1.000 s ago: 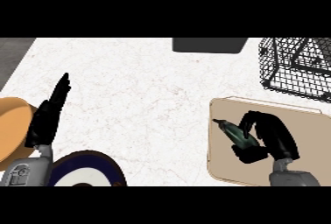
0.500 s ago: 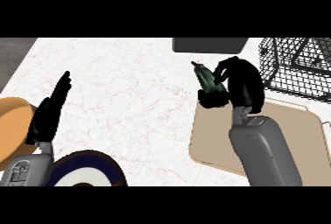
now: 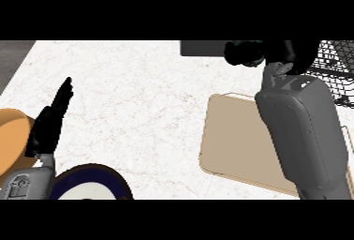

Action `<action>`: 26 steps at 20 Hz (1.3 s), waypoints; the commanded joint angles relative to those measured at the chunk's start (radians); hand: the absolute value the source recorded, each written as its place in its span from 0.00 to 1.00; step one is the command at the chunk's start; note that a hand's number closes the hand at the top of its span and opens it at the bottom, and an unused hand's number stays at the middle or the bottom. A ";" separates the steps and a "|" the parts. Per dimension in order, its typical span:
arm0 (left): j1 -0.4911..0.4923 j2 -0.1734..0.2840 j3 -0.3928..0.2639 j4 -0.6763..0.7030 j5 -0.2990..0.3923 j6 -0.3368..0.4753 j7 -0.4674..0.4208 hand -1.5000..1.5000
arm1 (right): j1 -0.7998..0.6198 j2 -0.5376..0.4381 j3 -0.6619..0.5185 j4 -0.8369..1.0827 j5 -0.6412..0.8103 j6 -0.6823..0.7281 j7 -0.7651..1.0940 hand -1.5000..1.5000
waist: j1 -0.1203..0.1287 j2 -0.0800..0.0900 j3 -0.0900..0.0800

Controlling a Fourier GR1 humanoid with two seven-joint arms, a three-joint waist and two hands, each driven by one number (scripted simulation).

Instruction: Pick the eggplant from the tray and place it in the tiered basket

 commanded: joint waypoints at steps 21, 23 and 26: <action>-0.013 0.020 0.032 0.019 0.015 -0.027 -0.023 0.50 | -0.223 -0.439 -0.127 0.638 0.108 -0.015 -0.352 1.00 | 0.017 0.012 0.000; 0.022 -0.023 -0.004 0.018 -0.024 0.014 -0.048 0.50 | -0.248 -0.467 -0.130 0.661 0.121 -0.006 -0.362 1.00 | 0.011 0.007 0.001; -0.031 0.023 0.038 0.024 0.025 -0.041 0.001 0.50 | -0.203 -0.478 -0.160 0.736 0.108 -0.116 -0.458 1.00 | 0.007 0.007 0.001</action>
